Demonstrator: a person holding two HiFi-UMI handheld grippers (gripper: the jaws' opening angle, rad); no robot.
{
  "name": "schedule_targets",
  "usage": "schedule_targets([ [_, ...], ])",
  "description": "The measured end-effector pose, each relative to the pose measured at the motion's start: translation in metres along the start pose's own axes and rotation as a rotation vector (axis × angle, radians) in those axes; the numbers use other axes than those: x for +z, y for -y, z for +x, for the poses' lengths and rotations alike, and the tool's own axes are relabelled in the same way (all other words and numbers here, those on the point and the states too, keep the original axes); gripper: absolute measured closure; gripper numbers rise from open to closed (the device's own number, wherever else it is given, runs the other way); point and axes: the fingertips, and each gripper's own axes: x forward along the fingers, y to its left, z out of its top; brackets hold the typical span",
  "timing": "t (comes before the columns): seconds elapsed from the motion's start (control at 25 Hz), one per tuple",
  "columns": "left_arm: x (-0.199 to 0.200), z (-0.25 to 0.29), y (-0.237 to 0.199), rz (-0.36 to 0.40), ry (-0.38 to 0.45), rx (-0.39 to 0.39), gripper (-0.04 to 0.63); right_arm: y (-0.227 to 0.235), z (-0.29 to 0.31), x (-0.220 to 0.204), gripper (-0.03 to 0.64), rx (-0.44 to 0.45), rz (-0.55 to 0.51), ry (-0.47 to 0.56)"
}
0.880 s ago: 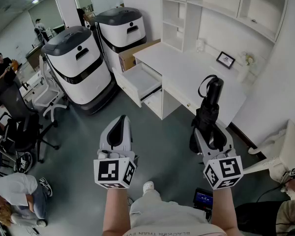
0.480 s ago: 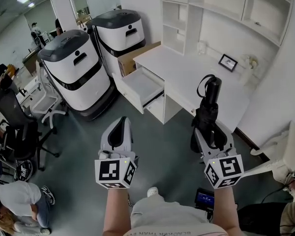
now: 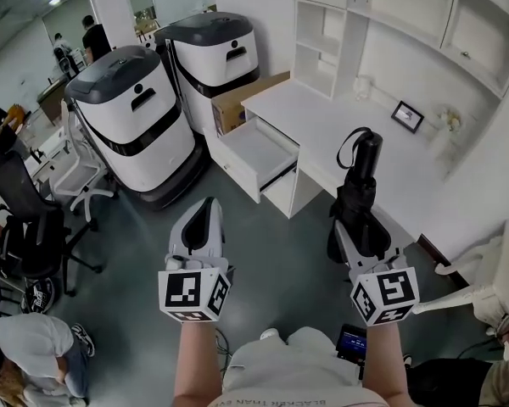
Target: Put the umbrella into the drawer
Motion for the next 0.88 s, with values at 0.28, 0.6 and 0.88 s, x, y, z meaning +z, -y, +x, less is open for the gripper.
schedule_targets([
  [0.28,-0.011,0.012,-0.013,-0.002,-0.015,0.006,0.584,0.004,0.023,-0.008,0.396,0.004,0.017,-0.03],
  [0.6,-0.021,0.048,-0.03,0.01,-0.021,0.026,0.584,0.019,0.075,-0.012,0.396,0.03,0.034,-0.021],
  [0.88,-0.032,0.109,-0.044,0.018,-0.027,0.064,0.584,0.047,0.14,-0.013,0.396,0.082,0.029,-0.022],
])
